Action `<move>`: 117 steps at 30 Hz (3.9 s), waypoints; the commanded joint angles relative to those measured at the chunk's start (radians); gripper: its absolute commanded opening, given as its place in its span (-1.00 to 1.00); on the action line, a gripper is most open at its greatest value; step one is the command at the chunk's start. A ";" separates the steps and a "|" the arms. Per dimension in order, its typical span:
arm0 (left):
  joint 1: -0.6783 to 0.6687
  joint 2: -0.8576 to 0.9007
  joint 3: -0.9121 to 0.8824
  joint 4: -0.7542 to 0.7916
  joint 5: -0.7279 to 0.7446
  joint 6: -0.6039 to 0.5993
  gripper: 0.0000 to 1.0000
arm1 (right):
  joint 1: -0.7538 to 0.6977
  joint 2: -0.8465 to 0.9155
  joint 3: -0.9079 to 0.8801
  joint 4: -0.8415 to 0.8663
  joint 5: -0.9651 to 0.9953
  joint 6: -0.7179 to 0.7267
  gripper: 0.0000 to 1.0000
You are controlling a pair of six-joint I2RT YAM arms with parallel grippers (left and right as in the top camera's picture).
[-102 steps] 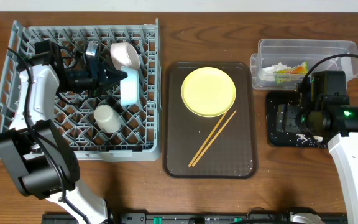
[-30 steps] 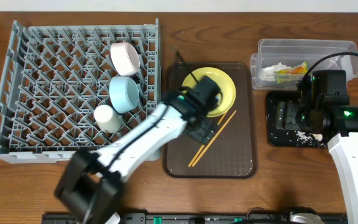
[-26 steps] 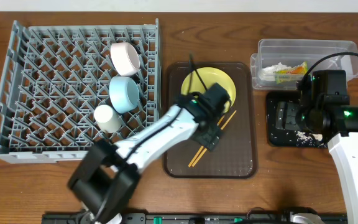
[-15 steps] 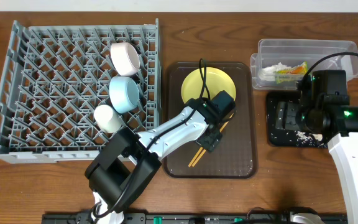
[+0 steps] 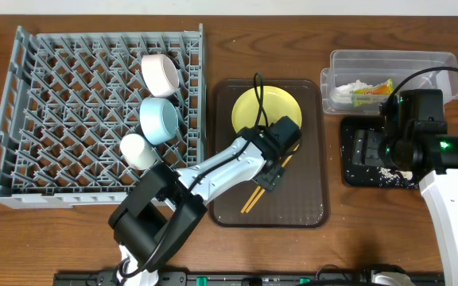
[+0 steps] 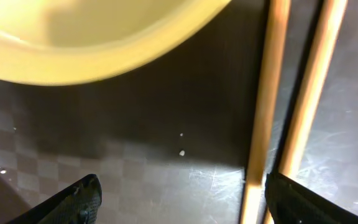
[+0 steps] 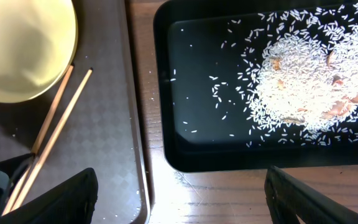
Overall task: Sort waste into correct bins and load items into the dishwasher rack
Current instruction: 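Reach the left gripper to the wooden chopsticks on the tray and grasp, then carry one chopstick with the left gripper and drop it into the rack, then return the left gripper to the tray and grasp the remaining chopstick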
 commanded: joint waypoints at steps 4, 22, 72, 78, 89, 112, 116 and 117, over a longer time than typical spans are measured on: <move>0.002 0.008 -0.029 0.006 -0.012 -0.018 0.71 | -0.008 -0.009 0.009 0.001 -0.004 0.003 0.68; -0.050 0.008 -0.087 0.035 0.068 -0.036 -0.36 | -0.008 -0.009 0.009 -0.003 -0.004 0.003 0.67; 0.344 -0.489 -0.065 -0.040 -0.106 -0.008 -0.88 | -0.008 -0.009 0.009 -0.005 -0.004 0.004 0.67; 0.403 -0.376 -0.069 -0.002 -0.106 -0.008 -0.88 | -0.008 -0.009 0.009 -0.006 -0.004 0.003 0.67; 0.457 -0.274 -0.069 0.070 -0.106 -0.008 -0.74 | -0.008 -0.009 0.009 -0.006 -0.004 0.003 0.67; 0.283 -0.407 -0.072 0.058 0.302 -0.007 -0.19 | -0.008 -0.009 0.009 -0.005 -0.004 0.003 0.68; 0.179 -0.368 -0.072 0.058 0.265 -0.008 -0.18 | -0.008 -0.009 0.009 -0.006 -0.004 0.004 0.67; 0.156 -0.353 -0.072 0.058 0.249 -0.009 -0.19 | -0.008 -0.009 0.009 -0.006 -0.004 0.004 0.67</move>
